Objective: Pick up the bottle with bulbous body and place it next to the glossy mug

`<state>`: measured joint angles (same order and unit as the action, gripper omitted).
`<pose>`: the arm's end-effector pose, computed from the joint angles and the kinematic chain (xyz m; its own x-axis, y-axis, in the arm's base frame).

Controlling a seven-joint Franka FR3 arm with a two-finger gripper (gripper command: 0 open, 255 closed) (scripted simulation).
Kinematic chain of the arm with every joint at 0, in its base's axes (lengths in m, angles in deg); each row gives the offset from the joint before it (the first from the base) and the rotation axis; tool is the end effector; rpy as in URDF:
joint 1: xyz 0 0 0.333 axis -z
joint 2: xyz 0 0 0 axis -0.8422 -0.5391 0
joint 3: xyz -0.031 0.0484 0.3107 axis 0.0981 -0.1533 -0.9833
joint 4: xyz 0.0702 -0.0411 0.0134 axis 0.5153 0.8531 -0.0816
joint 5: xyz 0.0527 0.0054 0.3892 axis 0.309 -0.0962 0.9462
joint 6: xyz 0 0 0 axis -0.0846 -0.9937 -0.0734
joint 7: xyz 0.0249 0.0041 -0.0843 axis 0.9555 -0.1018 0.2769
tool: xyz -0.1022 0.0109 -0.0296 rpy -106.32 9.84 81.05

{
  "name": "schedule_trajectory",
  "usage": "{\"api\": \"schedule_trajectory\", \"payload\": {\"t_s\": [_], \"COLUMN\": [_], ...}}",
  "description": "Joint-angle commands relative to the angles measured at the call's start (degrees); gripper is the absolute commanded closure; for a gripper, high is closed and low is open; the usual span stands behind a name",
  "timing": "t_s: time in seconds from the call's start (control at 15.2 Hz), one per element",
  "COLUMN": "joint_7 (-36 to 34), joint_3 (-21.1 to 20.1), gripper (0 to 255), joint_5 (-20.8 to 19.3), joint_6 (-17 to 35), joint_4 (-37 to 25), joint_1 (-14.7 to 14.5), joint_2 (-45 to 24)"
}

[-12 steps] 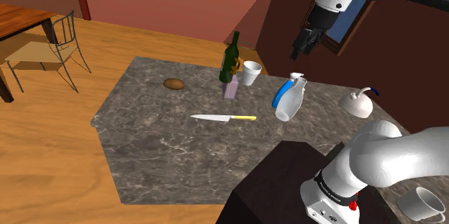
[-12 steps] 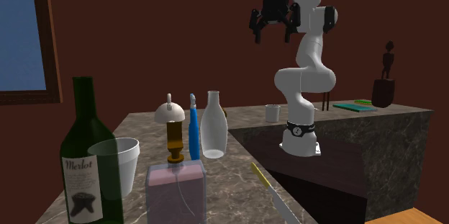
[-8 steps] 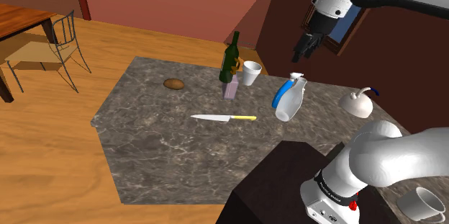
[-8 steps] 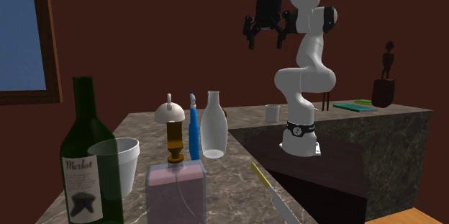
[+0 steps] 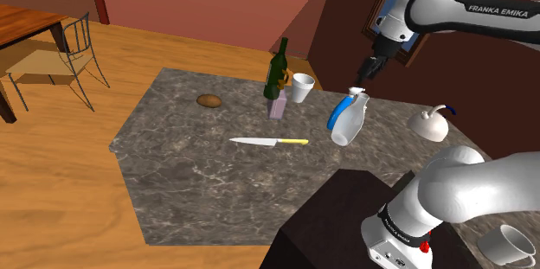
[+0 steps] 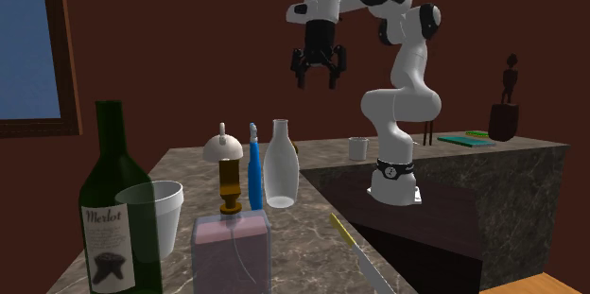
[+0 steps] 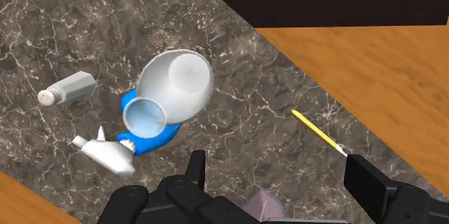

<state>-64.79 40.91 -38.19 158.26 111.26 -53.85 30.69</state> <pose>0.3229 -0.1352 0.5466 0.9969 -0.0369 0.0694 -0.0391 -0.9988 0.0310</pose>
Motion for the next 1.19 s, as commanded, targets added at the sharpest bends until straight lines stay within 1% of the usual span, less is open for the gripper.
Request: {"api": "schedule_trajectory", "payload": {"t_s": [0.0, 0.26, 0.53, 0.86, 1.06, 1.12], "joint_7": [2.60, 7.32, 12.31, 12.73, 12.84, 12.84], "joint_3": [2.67, 7.97, 13.53, 14.78, 15.60, 15.59], "gripper": [0, 0, 0, 0, 0, 0], "joint_5": [-1.33, -3.38, -4.60, -4.91, -5.09, -5.09], "joint_6": [2.19, 7.12, 12.26, 16.03, 19.16, 19.15], "joint_4": [0.99, 2.10, 2.05, 4.19, 5.99, 6.01], "joint_1": [0.87, 2.12, 2.81, 2.78, 2.68, 2.69], "joint_2": [-0.94, -4.35, -9.11, -10.71, -12.05, -12.04]}}
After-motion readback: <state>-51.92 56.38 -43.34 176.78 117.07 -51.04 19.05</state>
